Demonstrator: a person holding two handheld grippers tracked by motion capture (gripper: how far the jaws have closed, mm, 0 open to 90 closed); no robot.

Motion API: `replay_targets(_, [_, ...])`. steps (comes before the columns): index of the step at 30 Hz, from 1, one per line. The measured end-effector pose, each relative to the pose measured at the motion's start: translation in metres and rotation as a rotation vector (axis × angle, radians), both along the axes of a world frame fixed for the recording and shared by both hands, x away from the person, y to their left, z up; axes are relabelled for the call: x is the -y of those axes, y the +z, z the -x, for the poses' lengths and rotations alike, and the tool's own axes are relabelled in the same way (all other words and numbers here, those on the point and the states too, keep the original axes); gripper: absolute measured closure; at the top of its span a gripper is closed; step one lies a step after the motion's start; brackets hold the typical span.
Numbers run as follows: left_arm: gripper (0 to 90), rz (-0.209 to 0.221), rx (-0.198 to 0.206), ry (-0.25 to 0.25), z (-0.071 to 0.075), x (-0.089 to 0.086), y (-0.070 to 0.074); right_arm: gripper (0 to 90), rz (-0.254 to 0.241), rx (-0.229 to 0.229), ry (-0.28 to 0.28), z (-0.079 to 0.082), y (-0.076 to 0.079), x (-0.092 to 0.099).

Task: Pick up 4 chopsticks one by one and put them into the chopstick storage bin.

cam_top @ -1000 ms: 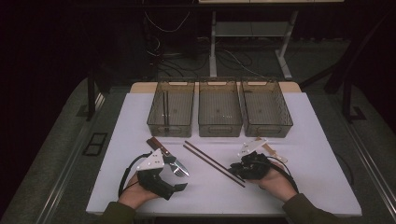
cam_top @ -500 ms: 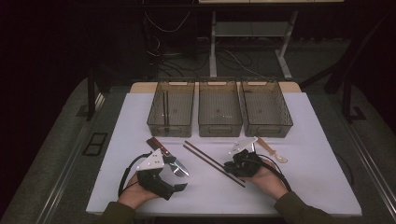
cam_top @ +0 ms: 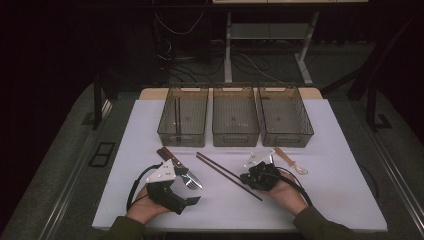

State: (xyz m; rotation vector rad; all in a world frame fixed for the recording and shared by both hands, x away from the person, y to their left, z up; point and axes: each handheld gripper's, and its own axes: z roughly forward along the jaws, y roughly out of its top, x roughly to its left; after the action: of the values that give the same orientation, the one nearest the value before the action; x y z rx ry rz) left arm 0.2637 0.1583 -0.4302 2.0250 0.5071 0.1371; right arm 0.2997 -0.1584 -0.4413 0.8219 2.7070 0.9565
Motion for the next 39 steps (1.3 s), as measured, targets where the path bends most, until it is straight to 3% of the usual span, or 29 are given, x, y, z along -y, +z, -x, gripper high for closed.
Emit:
replay_targets(6, [0.0,0.0,0.001,0.0,0.0,-0.001,0.0,86.2,0.005,0.022,-0.009,0.003,-0.001,-0.001])
replay_targets(14, [0.0,0.003,0.005,-0.001,0.0,-0.001,0.001,86.4,-0.004,0.019,-0.023,0.003,0.001,0.001])
replay_targets(39, [0.0,0.009,0.004,0.003,0.0,-0.001,0.001,86.4,-0.175,0.054,0.001,0.001,0.033,0.035])
